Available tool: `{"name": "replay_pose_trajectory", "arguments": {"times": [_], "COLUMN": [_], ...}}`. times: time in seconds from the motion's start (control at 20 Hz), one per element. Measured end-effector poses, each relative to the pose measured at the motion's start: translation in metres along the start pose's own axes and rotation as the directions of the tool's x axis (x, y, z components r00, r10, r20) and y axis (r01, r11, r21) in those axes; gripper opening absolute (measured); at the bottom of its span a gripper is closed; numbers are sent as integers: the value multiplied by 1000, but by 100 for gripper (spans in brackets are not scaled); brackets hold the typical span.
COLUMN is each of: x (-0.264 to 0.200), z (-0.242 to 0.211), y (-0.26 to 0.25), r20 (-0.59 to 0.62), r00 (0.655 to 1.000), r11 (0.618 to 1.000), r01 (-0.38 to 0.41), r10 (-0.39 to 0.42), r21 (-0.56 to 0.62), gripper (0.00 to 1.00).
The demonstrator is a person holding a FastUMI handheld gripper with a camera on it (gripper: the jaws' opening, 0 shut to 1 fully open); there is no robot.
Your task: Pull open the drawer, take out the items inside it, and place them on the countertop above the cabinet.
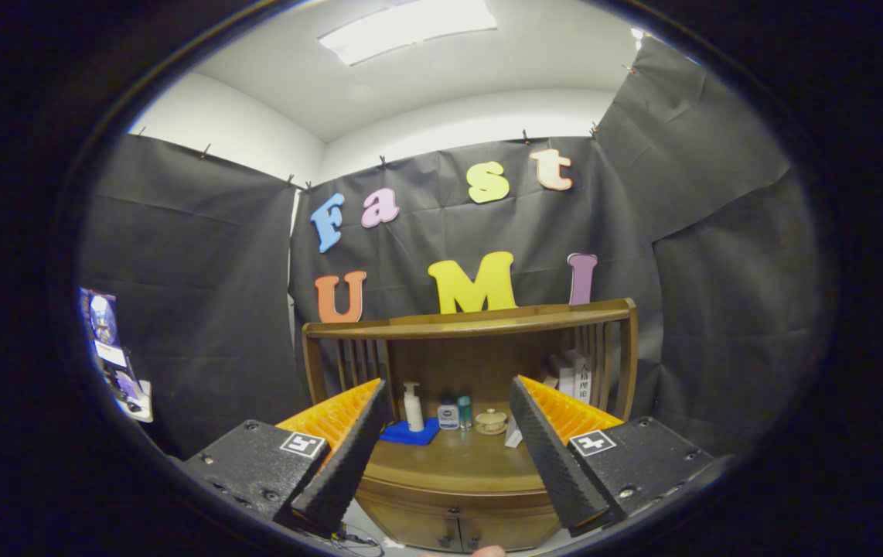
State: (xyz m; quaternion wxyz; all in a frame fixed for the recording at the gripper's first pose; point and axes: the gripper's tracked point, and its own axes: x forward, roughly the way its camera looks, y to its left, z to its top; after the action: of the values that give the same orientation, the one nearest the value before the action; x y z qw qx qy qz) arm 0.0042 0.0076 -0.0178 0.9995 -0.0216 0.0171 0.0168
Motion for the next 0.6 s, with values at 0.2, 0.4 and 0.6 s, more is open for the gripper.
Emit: {"name": "replay_pose_trajectory", "arguments": {"times": [0.2, 0.4, 0.6], "x": [3, 14, 27], "z": [-14, -44, -76], "y": [1, 16, 26], "r20": [33, 56, 63], "r00": [999, 998, 998], "r11": [1000, 999, 999], "r01": [16, 0, 22], "r10": [-15, 3, -19], "r21": [-24, -38, -43], "gripper": [99, 99, 99]}}
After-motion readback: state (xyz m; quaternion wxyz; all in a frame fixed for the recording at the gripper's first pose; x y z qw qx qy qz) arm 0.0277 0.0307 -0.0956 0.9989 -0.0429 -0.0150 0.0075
